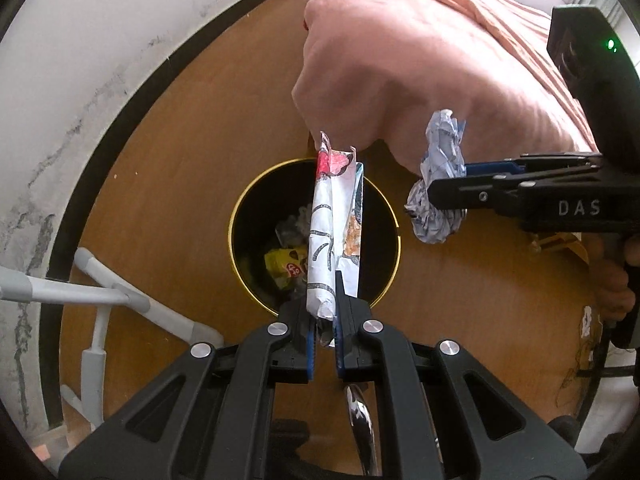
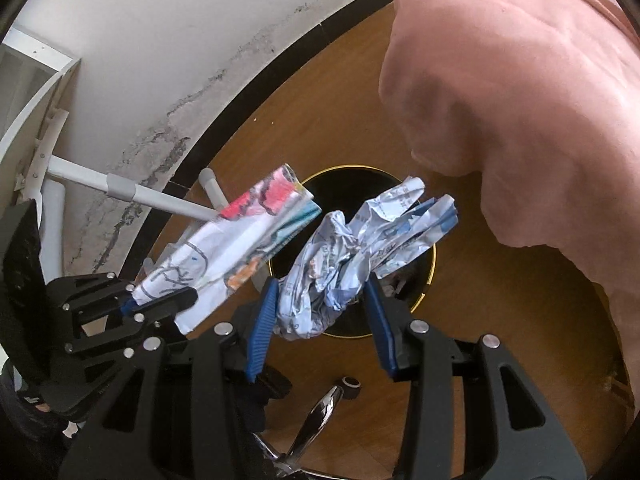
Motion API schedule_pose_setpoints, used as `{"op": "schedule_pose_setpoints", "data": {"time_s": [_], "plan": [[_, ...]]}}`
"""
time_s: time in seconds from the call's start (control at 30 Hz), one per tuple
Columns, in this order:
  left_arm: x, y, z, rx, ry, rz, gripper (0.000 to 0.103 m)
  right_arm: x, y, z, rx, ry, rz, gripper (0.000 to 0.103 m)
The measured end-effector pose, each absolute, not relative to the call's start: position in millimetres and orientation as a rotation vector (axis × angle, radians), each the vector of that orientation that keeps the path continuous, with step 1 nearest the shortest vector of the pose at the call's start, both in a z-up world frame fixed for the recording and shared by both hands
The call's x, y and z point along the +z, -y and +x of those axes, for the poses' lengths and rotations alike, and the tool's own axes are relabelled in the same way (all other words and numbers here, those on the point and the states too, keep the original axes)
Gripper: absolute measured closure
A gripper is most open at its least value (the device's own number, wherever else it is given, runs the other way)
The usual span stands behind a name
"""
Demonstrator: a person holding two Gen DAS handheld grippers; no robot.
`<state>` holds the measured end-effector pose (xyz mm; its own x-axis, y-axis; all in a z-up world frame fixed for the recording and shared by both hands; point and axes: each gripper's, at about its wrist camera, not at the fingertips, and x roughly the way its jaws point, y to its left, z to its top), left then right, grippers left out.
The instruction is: Collect trash
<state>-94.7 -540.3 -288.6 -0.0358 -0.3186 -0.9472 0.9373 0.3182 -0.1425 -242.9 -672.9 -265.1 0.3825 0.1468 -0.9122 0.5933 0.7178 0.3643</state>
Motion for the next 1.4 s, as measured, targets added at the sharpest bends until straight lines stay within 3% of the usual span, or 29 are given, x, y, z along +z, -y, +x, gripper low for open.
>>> {"op": "schedule_pose_setpoints", "data": {"time_s": [0.2,0.23,0.27,0.33,0.43,0.57,0.83,1.13,1.4], "plan": [[-297,550,-93,-1.142,-1.216,0.696,0.091,-272,679,-236,-0.317,-1.181,0.766,0.059],[-296,550,-94,-1.147,-1.214,0.694,0.079,-273,679,-236,-0.317,-1.182,0.769,0.059],[-294,550,-95,-1.149,-1.208,0.691,0.061,-275,678,-236,-0.319,-1.182,0.769,0.058],[-289,550,-96,-1.156,-1.181,0.675,0.051,-276,678,-234,-0.32,-1.183,0.77,0.057],[-284,550,-98,-1.154,-1.168,0.669,0.049,-276,679,-232,-0.33,-1.181,0.772,0.055],[-276,547,-99,-1.159,-1.159,0.651,0.04,-269,678,-230,-0.346,-1.155,0.77,0.033],[-225,534,-120,-1.193,-1.065,0.634,0.019,-222,668,-247,-0.422,-1.105,0.708,0.024],[-85,469,-125,-1.218,-0.89,0.471,0.01,-79,631,-238,-0.47,-0.899,0.49,0.007],[-10,326,-70,-0.885,-0.696,0.368,0.008,-1,520,-146,-0.274,-0.786,0.294,0.007]]}}
